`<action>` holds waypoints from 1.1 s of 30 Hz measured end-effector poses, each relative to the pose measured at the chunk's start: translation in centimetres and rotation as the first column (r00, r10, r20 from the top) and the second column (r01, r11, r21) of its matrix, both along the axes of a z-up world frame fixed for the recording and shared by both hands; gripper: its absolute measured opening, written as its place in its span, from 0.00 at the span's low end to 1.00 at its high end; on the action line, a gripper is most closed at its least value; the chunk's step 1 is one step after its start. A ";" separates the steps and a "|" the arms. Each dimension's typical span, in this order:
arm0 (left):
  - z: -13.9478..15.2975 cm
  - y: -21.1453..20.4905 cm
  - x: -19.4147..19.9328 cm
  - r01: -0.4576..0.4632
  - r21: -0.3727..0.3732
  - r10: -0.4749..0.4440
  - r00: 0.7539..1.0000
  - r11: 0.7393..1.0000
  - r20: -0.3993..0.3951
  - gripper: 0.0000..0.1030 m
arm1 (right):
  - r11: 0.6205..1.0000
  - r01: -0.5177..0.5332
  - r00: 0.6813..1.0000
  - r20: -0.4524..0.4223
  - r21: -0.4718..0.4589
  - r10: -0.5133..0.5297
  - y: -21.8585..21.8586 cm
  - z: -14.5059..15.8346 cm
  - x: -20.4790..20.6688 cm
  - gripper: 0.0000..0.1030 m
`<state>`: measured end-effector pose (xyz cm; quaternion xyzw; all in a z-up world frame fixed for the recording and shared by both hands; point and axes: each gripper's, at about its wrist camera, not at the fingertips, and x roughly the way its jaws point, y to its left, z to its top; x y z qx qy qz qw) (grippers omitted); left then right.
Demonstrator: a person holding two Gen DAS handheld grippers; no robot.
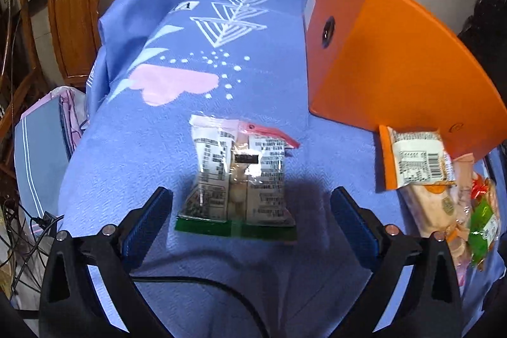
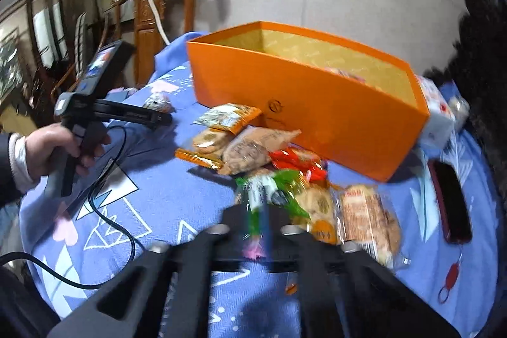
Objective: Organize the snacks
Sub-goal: 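Grasp the green plum bag with the right tool while the left grasps the white candy pack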
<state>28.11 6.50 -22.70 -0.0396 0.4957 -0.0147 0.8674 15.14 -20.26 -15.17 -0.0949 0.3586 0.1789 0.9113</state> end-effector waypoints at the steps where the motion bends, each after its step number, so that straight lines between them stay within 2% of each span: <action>1: -0.1 -0.2 0.0 0.011 0.017 -0.011 1.000 1.000 0.003 0.96 | 0.999 0.004 0.999 0.041 -0.033 -0.002 0.3 0.2 -0.3 0.64; 2: -0.2 -0.4 0.1 0.017 0.027 -0.017 1.000 0.999 0.003 0.96 | 0.997 0.009 0.994 0.108 -0.076 -0.001 0.7 0.5 -0.7 0.72; 3: -0.3 -0.5 0.2 0.023 0.040 -0.023 1.000 0.999 0.005 0.96 | 0.994 0.001 0.989 0.146 -0.112 0.015 1.2 0.6 -0.9 0.72; 7: -0.6 -0.8 0.4 0.040 0.076 -0.042 0.999 0.996 0.024 0.96 | 0.973 -0.048 0.997 0.049 -0.225 0.060 2.6 -1.2 1.4 0.69; 8: -0.7 -1.0 0.4 0.045 0.086 -0.048 0.998 0.995 0.032 0.96 | 0.970 -0.058 0.998 0.024 -0.235 0.065 2.7 -1.9 1.8 0.56; 9: -0.7 -1.0 0.4 0.045 0.085 -0.049 0.998 0.995 0.039 0.96 | 0.967 -0.072 0.997 -0.010 -0.243 0.071 2.8 -2.5 2.1 0.38; 10: -0.7 -1.0 0.3 0.046 0.086 -0.050 0.998 0.995 0.046 0.96 | 0.966 -0.067 0.998 -0.009 -0.251 0.067 2.9 -2.7 2.1 0.38; 11: -0.6 -1.0 0.2 0.049 0.091 -0.055 0.997 0.995 0.059 0.91 | 0.968 -0.065 0.998 -0.001 -0.244 0.067 2.9 -2.5 1.9 0.36; 12: -0.4 -1.0 0.0 0.056 0.091 -0.064 0.995 0.994 0.079 0.74 | 0.970 -0.058 0.998 -0.002 -0.238 0.059 2.9 -2.3 1.7 0.35; 14: 0.0 -0.9 -0.4 0.077 0.080 -0.085 0.992 0.994 0.097 0.53 | 0.979 -0.025 0.999 0.022 -0.204 0.030 2.6 -1.4 1.0 0.34; 15: 0.2 -1.0 -0.7 0.088 0.058 -0.093 0.991 0.994 0.101 0.50 | 0.984 -0.012 0.999 0.032 -0.176 0.018 2.3 -0.9 0.6 0.34; 18: 0.7 -0.9 -1.6 0.110 0.010 -0.111 0.985 0.994 0.135 0.45 | 0.997 0.036 0.998 0.049 -0.073 -0.033 1.4 0.7 -0.6 0.34; 23: 1.7 -1.8 -3.6 0.153 -0.031 -0.145 0.974 0.988 0.176 0.43 | 0.997 0.072 0.996 0.053 0.012 -0.072 0.6 1.5 -1.9 0.35; 28: 2.5 -2.3 -5.6 0.175 -0.068 -0.158 0.968 0.982 0.197 0.42 | 0.995 0.088 0.995 0.052 0.043 -0.090 0.5 1.7 -2.7 0.34; 33: 5.1 -2.7 -7.9 0.200 -0.108 -0.167 0.952 0.974 0.255 0.42 | 0.993 0.098 0.992 0.069 0.071 -0.103 0.3 2.4 -3.7 0.34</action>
